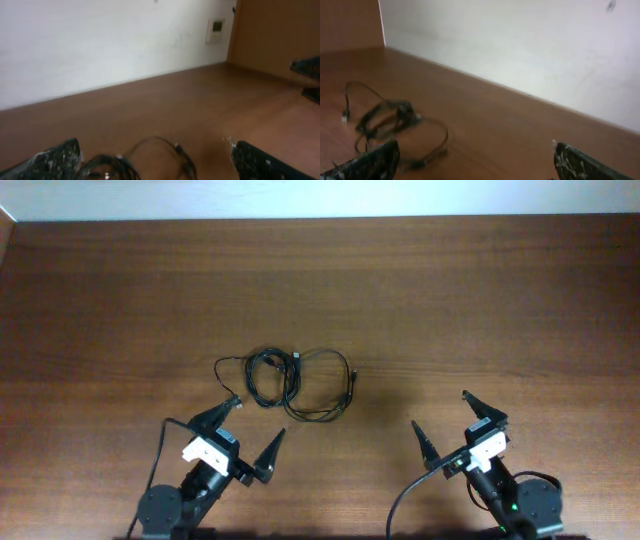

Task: Untangle cables
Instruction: 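Raise both arms and move grippers toward the cable bundle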

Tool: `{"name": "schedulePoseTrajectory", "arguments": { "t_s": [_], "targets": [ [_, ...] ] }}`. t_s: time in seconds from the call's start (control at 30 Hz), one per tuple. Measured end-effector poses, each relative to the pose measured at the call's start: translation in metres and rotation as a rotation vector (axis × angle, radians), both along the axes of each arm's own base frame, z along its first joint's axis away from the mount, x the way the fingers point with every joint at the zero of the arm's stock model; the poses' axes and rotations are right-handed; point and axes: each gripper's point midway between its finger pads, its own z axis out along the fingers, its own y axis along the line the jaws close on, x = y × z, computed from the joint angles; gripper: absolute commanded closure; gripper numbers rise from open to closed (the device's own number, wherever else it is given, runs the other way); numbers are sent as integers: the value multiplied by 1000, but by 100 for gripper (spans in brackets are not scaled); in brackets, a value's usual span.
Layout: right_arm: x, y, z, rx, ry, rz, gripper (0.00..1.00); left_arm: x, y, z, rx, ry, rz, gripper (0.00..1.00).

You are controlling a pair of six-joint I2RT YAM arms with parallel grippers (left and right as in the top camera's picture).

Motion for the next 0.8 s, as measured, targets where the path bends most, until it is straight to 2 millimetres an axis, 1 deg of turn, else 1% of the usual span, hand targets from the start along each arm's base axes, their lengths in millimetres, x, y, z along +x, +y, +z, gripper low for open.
{"name": "schedulePoseTrajectory", "arguments": {
  "t_s": [0.03, 0.07, 0.1, 0.13, 0.17, 0.2, 0.27, 0.3, 0.33, 0.37, 0.4, 0.43, 0.47, 0.5, 0.53, 0.57, 0.6, 0.63, 0.67, 0.7, 0.73, 0.77, 0.8],
  "targets": [
    [-5, 0, 17, 4, -20, 3, 2, -7, -1, 14, 0, 16, -5, 1],
    [-8, -1, 27, 4, -19, 4, 1, -12, 0, 21, 1, 40, -3, 1],
    [-15, -2, 45, 9, -38, 7, 2, -18, 0, 33, 1, 55, -1, 1],
    [-23, -3, 65, 13, -66, 7, 2, -23, 1, 50, 2, 53, 4, 1],
    [-29, -4, 80, 16, -81, 8, 2, -26, 2, 64, 4, 49, 12, 1],
    [-39, -6, 103, 21, -110, 10, 2, -30, 3, 85, 4, 60, 16, 1],
    [-46, -7, 116, 14, -71, 11, 2, -30, 4, 100, 6, 119, 22, 1],
    [-49, -7, 129, 8, -35, 15, 2, -27, 4, 112, 9, 182, 21, 1],
    [-49, -7, 137, 5, -21, 14, 2, -19, 4, 125, 11, 245, 25, 1],
    [-47, -7, 134, -7, 50, 15, 2, -16, 4, 123, 18, 331, 25, 1],
    [-44, -5, 135, -8, 110, 20, 1, -14, 4, 119, 38, 443, 22, 1],
    [-34, -3, 137, -7, 160, 20, 2, -8, 4, 116, 65, 547, 15, 1],
    [-27, 0, 124, -6, 313, 26, 2, -2, 5, 107, 99, 671, 4, 1],
    [-17, 4, 123, -2, 387, 30, 2, 4, 5, 99, 121, 766, -8, 1],
    [-10, 7, 117, -6, 469, 38, 2, 12, 5, 92, 137, 824, -17, 1],
    [-3, 12, 111, -8, 544, 56, 2, 13, 5, 82, 145, 917, -26, 1],
    [11, 22, 103, 0, 637, 95, 2, 18, 4, 65, 156, 1044, -41, 32],
    [17, 28, 96, 7, 688, 124, 2, 23, 4, 50, 161, 1124, -49, 100],
    [29, 47, 89, 41, 762, 226, 2, 22, 4, 34, 164, 1230, -58, 100],
    [34, 55, 86, 55, 792, 267, 2, 24, 4, 18, 168, 1320, -66, 100],
    [38, 65, 77, 79, 855, 331, 2, 25, 4, 10, 167, 1371, -73, 100],
    [42, 75, 63, 110, 934, 394, 2, 24, 4, -4, 174, 1459, -85, 100],
    [45, 82, 53, 136, 993, 437, 1, 27, 4, -11, 173, 1491, -89, 100]
  ]
}}
